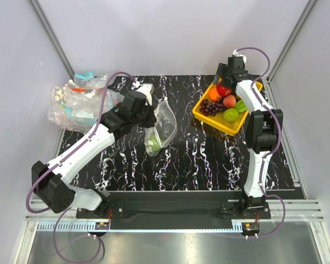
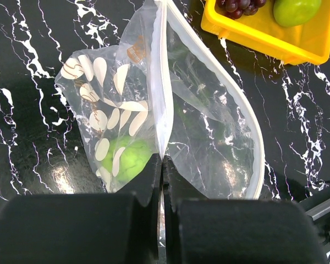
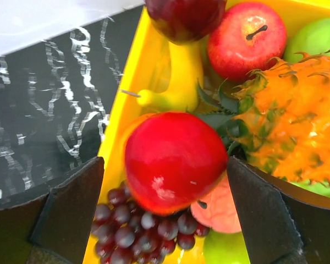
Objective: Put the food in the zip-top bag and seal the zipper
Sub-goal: Pick up the fake fruit from the bin.
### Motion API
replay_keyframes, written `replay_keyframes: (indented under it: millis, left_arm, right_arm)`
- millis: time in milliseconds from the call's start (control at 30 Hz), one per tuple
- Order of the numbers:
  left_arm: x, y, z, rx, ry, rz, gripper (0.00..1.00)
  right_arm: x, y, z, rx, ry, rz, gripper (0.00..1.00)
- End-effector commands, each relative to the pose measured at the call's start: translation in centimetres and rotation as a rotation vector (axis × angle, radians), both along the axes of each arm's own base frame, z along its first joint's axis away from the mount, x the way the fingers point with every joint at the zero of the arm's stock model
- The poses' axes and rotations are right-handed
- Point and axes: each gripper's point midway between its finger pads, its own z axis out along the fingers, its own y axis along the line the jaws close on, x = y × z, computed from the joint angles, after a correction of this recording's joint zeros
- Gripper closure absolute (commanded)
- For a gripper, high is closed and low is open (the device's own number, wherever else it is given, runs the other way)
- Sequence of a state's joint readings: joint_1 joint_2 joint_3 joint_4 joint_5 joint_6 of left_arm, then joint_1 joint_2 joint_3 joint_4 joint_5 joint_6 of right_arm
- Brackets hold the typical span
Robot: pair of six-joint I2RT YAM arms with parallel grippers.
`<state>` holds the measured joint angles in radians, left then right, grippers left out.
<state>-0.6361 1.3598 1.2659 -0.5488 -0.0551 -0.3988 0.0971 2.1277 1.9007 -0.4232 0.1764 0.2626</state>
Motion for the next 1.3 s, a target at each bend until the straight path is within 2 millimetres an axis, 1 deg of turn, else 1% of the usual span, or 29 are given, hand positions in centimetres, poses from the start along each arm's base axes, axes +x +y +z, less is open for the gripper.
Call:
replay_keyframes:
  millis: [0, 167, 267, 333, 367, 400, 433, 467, 533, 567, 600, 633, 667, 700, 733, 767, 800, 833, 867, 900, 933, 967, 1000, 1033, 1067, 1133, 1200, 1233, 1267]
  left_arm:
    - [0.5, -0.3, 2.7, -0.058, -0.085, 0.012, 1.0]
    - [0.4, -0.5, 2.6, -0.054, -0.081, 0.004, 1.0]
    - [0.3, -0.5, 2.6, -0.05, -0.078, 0.001, 1.0]
    - [0.3, -0.5, 2.8, -0.051, -0.085, 0.001, 1.0]
    - [0.3, -0.4, 2.8, -0.051, -0.085, 0.005, 1.0]
    - [0.3, -0.5, 2.8, -0.051, -0.086, 0.003, 1.0]
    - [0.3, -0.6, 2.8, -0.048, -0.084, 0.001, 1.0]
    - [0.3, -0.6, 2.7, -0.045, -0.081, 0.0, 1.0]
    - [0.2, -0.8, 2.6, -0.042, -0.078, -0.005, 1.0]
    - [0.3, -0.8, 2.6, -0.042, -0.078, -0.005, 1.0]
    - [0.2, -1.0, 2.5, -0.042, -0.076, -0.011, 1.0]
    - [0.2, -1.1, 2.5, -0.042, -0.076, -0.012, 1.0]
    - [0.3, -1.2, 2.5, -0.04, -0.075, -0.015, 1.0]
    - [0.2, -1.4, 2.6, -0.041, -0.078, -0.02, 1.0]
    - [0.2, -1.4, 2.5, -0.041, -0.074, -0.02, 1.0]
    - [0.3, -1.6, 2.4, -0.041, -0.073, -0.025, 1.0]
    - [0.3, -1.6, 2.4, -0.041, -0.072, -0.025, 1.0]
    - [0.4, -1.7, 2.5, -0.044, -0.074, -0.026, 1.0]
    - [0.3, -1.8, 2.5, -0.048, -0.073, -0.031, 1.0]
    - [0.3, -1.9, 2.6, -0.053, -0.073, -0.034, 1.0]
    - [0.3, -2.0, 2.7, -0.059, -0.076, -0.041, 1.0]
    - [0.3, -2.1, 2.8, -0.062, -0.075, -0.047, 1.0]
    - [0.2, -2.1, 2.9, -0.067, -0.076, -0.048, 1.0]
    - [0.2, -2.2, 3.0, -0.068, -0.077, -0.05, 1.0]
    - [0.1, -2.1, 3.0, -0.069, -0.076, -0.051, 1.0]
    - [0.0, -2.0, 3.1, -0.07, -0.078, -0.047, 1.0]
    - [-0.2, -1.9, 3.4, -0.072, -0.084, -0.046, 1.0]
    - [-0.1, -1.8, 3.3, -0.071, -0.084, -0.044, 1.0]
    - [-0.2, -1.7, 3.5, -0.072, -0.087, -0.042, 1.0]
  right_arm:
    - [1.2, -1.1, 0.4, -0.057, -0.017, -0.023, 0.0]
    - [1.2, -0.8, -0.7, -0.044, -0.004, -0.02, 0.02]
    - [0.7, -1.0, -0.4, -0.043, -0.012, -0.024, 0.11]
    - [0.4, -1.1, 0.7, -0.045, -0.035, -0.031, 0.22]
    - [0.0, -1.2, 0.4, -0.047, -0.028, -0.034, 0.25]
    - [-0.4, -1.3, 1.5, -0.044, -0.047, -0.037, 0.29]
    - [-0.7, -1.4, 1.5, -0.044, -0.049, -0.038, 0.33]
    - [-1.1, -1.3, 2.5, -0.043, -0.067, -0.035, 0.35]
    - [-1.8, -1.1, 3.2, -0.035, -0.073, -0.027, 0.37]
    - [-2.4, -1.2, 2.9, -0.029, -0.062, -0.028, 0.37]
    - [-3.0, -0.7, 4.5, -0.01, -0.092, -0.01, 0.39]
    - [-3.9, -0.5, 3.7, 0.001, -0.074, 0.0, 0.4]
    - [-4.8, -0.4, 5.6, 0.019, -0.112, 0.003, 0.42]
    - [-5.3, 0.2, 6.1, 0.044, -0.128, 0.03, 0.42]
    - [-6.3, 0.5, 5.4, 0.058, -0.107, 0.045, 0.42]
    - [-7.2, 0.8, 7.0, 0.073, -0.138, 0.06, 0.43]
    - [-8.0, 1.6, 7.4, 0.102, -0.137, 0.097, 0.43]
    - [-9.0, 1.9, 6.8, 0.116, -0.117, 0.115, 0.44]
    - [-10.1, 2.4, 8.3, 0.126, -0.146, 0.135, 0.44]
    - [-11.0, 3.5, 8.8, 0.158, -0.15, 0.185, 0.45]
    - [-12.2, 4.1, 8.0, 0.173, -0.127, 0.213, 0.46]
    - [-13.5, 5.0, 9.6, 0.188, -0.16, 0.248, 0.46]
    - [-14.5, 6.1, 9.9, 0.205, -0.165, 0.291, 0.46]
    - [-15.6, 6.8, 9.4, 0.212, -0.148, 0.32, 0.46]
    - [-17.1, 8.3, 10.8, 0.223, -0.18, 0.373, 0.46]
    - [-19.2, 10.3, 10.6, 0.237, -0.17, 0.442, 0.46]
    - [-21.7, 13.4, 11.7, 0.251, -0.189, 0.547, 0.47]
    - [-22.8, 14.4, 11.6, 0.254, -0.183, 0.581, 0.47]
    - [-23.8, 15.1, 12.5, 0.262, -0.208, 0.61, 0.47]
